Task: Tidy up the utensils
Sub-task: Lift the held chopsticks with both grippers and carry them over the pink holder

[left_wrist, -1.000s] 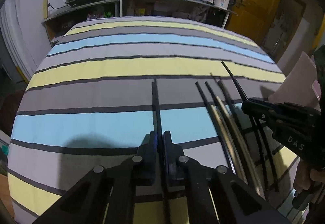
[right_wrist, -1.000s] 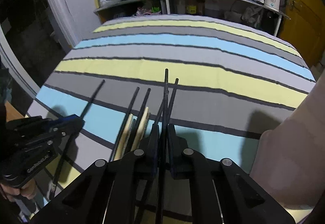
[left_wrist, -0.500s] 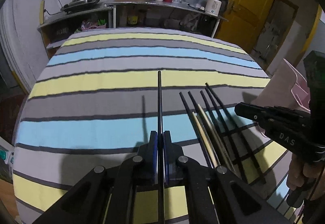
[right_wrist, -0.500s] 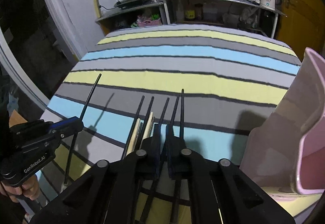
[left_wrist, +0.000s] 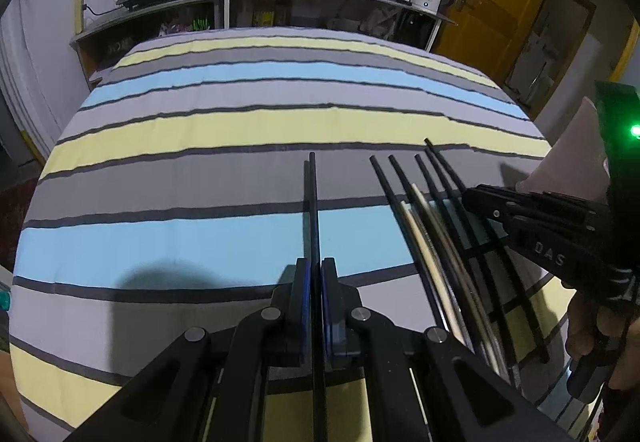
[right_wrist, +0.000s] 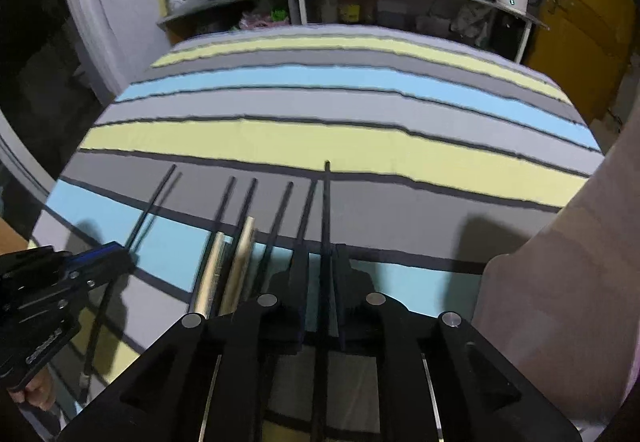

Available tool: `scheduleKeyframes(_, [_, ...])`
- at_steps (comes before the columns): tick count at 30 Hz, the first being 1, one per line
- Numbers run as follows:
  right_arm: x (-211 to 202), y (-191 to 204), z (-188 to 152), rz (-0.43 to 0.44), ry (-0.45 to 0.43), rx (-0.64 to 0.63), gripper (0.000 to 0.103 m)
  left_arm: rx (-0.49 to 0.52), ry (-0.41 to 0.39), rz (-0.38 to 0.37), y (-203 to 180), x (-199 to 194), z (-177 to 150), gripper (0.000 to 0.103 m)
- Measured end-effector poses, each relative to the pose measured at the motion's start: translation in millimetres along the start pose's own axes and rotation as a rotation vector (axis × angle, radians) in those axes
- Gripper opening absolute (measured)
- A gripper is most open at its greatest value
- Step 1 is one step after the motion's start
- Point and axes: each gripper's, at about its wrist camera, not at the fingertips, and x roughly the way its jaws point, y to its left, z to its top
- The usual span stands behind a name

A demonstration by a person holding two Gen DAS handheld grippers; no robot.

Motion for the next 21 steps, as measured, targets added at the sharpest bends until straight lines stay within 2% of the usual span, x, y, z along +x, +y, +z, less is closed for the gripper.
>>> scheduleKeyframes(6, [8,-2,5,-0.002,0.018,0.003,0.012,0.022,0.003,0.015,-1,4,2,0.006])
scheduleKeyframes(9, [9,-3,7,0.007,0.026,-0.007,0.005,0.042,0.013,0.028,-4,6,6,0.005])
scheduleKeyframes(12, [0,-3,8,0.033,0.012,-0.008,0.005,0.032,0.014,0.001,-3,4,9,0.005])
scheduleKeyframes(17, [-34,3,9,0.063,-0.056,-0.012,0.005,0.016,-0.052,-0.042,-6,-26,14,0.005])
scheduleKeyframes(21, [-69,7,10,0.087,-0.121,-0.018,0.005,0.021,-0.123,-0.063,-11,-64,20,0.005])
